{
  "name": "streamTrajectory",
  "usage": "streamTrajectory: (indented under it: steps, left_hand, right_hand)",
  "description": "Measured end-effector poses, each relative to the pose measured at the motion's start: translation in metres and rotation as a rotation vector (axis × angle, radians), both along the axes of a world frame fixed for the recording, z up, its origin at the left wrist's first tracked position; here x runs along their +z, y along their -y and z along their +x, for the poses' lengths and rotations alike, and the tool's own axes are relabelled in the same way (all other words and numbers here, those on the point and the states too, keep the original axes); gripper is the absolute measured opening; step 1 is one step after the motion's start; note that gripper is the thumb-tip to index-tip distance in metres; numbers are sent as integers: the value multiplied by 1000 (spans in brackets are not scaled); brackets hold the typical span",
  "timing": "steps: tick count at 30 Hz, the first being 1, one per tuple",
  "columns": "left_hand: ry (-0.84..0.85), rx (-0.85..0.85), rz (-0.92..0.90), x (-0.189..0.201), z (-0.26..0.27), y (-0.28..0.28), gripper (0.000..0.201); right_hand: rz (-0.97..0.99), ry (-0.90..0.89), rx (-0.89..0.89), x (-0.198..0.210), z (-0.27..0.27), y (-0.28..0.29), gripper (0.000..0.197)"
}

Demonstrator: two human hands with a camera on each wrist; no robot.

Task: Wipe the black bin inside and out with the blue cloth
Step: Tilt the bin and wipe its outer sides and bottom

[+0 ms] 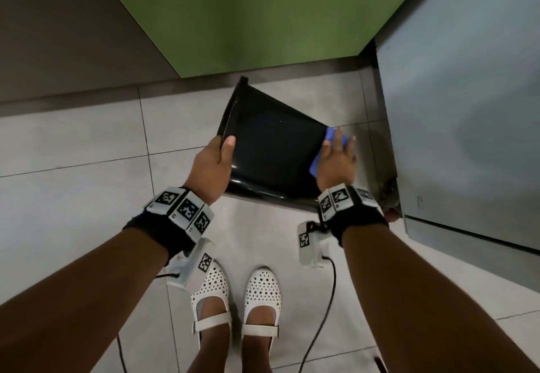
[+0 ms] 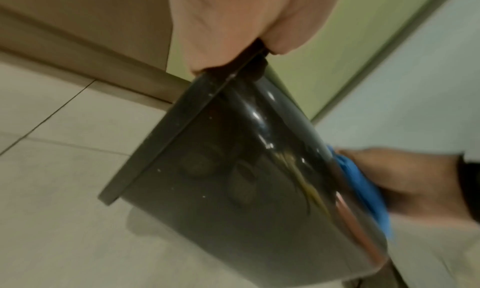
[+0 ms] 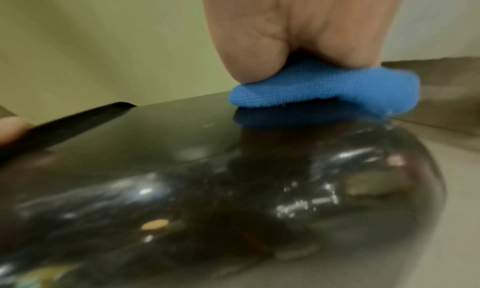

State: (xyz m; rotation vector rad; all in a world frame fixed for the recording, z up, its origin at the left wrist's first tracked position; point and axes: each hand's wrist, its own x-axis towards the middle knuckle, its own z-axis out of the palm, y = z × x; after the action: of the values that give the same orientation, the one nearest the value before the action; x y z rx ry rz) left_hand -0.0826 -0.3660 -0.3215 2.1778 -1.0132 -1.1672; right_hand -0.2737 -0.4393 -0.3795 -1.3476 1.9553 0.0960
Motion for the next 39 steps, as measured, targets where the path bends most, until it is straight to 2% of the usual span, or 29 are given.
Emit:
streamTrajectory:
  steps: [2,4,6,7,8,10,12,14,17,20,22,24,27,28,29,30,32,34,36,39]
  left_hand:
    - [-6,5,-5,0,-1,1,41]
    - [-24,16,7,2,-2,2,39]
    - [-40,11,5,3,-6,4,38]
    - [-28,-5,-9,3,-8,5,37]
    - [-12,-19,-32,3,-9,4,35]
    - [5,-29,-66,3,-10,2,33]
    - [45,-59,-71,2,-6,-1,31]
    - [84,-110,-64,-1,-4,-5,31]
    - [151,-175,-96,0,-10,-9,35]
    - [122,-246,-113,5,-16,-13,31]
    - [-25,-270,-76,13,-13,-10,28]
    - [-229,-259,9,23,-4,4,34]
    - [-701,-6,99,41,3,35,35]
    - [-766,51,113,44,5,46,32]
    - [-733,39,152,46,5,56,32]
    - [-657,3,207,46,3,64,43]
    - [-437,-87,289,46,-8,73,62]
    - [-172,-116,317,44,-16,79,66]
    - [-141,-28,271,44,-21,80,56]
    - [-187,118,149,43,-21,74,36]
  right_hand:
    - [40,29,-144,3,-3,5,51]
    - [17,-37,-136,12,14,-2,52]
    - [-160,-62,115,28,45,-23,53]
    - [-254,-16,284,38,62,-36,53]
    - [-269,53,426,46,77,-44,52]
    - [-202,145,568,56,90,-42,50]
    - [-219,121,595,50,83,-14,48]
    - [-167,48,447,32,59,13,47]
    - [25,-34,43,9,2,27,44]
    - [44,160,-262,6,-32,9,45]
    - [35,247,-329,9,-35,0,47]
    - [16,291,-349,12,-35,-6,46]
    - [-50,327,-369,8,-33,-20,43]
    - [-86,331,-363,6,-31,-25,42]
    - [-128,338,-360,3,-29,-29,41]
    - [-165,350,-359,2,-28,-33,41]
    - [-208,367,-332,1,-27,-36,42]
    - [-226,394,-288,3,-27,-37,47]
    - [-248,397,-263,2,-23,-38,47]
    - [-354,256,-150,0,-11,-41,46]
